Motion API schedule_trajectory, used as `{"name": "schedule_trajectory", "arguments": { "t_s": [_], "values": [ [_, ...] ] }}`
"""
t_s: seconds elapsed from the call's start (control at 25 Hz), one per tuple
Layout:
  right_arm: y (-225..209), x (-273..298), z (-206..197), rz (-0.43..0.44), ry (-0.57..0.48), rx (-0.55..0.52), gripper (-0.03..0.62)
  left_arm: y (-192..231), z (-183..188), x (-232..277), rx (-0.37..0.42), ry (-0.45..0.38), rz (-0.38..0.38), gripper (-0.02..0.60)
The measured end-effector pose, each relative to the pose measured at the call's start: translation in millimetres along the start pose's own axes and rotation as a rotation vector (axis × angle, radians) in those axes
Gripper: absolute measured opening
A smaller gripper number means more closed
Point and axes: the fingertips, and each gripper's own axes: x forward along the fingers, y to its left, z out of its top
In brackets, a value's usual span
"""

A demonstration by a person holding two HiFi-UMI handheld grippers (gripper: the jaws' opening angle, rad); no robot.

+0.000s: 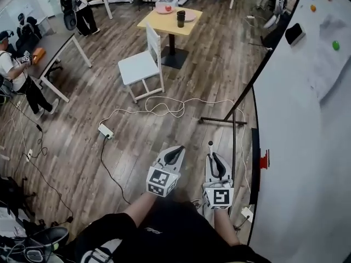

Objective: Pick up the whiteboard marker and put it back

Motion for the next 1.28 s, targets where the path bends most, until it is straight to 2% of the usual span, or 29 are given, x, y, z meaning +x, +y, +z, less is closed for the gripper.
{"name": "schedule_trajectory", "arguments": {
  "t_s": [0.2, 0.4, 0.52, 0.6, 0.8, 0.92, 1.12, 1.28],
  "values": [
    [51.6, 61.6, 24.6, 0.065, -0.011, -0.018, 0.055, 77.1, 19.5, -29.6, -0.036, -0.038, 0.052, 0.008],
    [91.8, 110.9, 37.7, 0.062, -0.026, -0.027, 0.055, 137.2, 29.7, -44.0, -0.006, -0.048, 0.015, 0.008],
    [111.5, 135.6, 33.6, 0.049, -0.004, -0.023, 0.055, 170.6, 27.2, -44.3, -0.033, -0.034, 0.008, 0.008],
    [109.8, 144.7, 28.4, 0.037, 0.018, -0.026, 0.055, 176.2, 24.4, -34.1, -0.05, -0.026, -0.017, 0.008],
    [54.2, 149.4, 16.1, -0.023, 0.056, -0.031, 0.055, 150.9, 25.5, 20.0, -0.059, 0.002, -0.084, 0.008],
    [11.7, 156.9, 6.4, -0.064, 0.06, -0.015, 0.055, 135.4, 32.8, 57.2, -0.024, 0.018, -0.122, 0.008],
    [-50.5, 174.6, 10.7, -0.097, 0.004, -0.022, 0.055, 119.8, 48.8, 121.0, 0.026, 0.044, -0.155, 0.008],
    [-99.0, 183.3, 20.8, -0.14, -0.018, -0.075, 0.055, 98.0, 69.4, 175.5, 0.067, 0.042, -0.229, 0.008]
  ]
}}
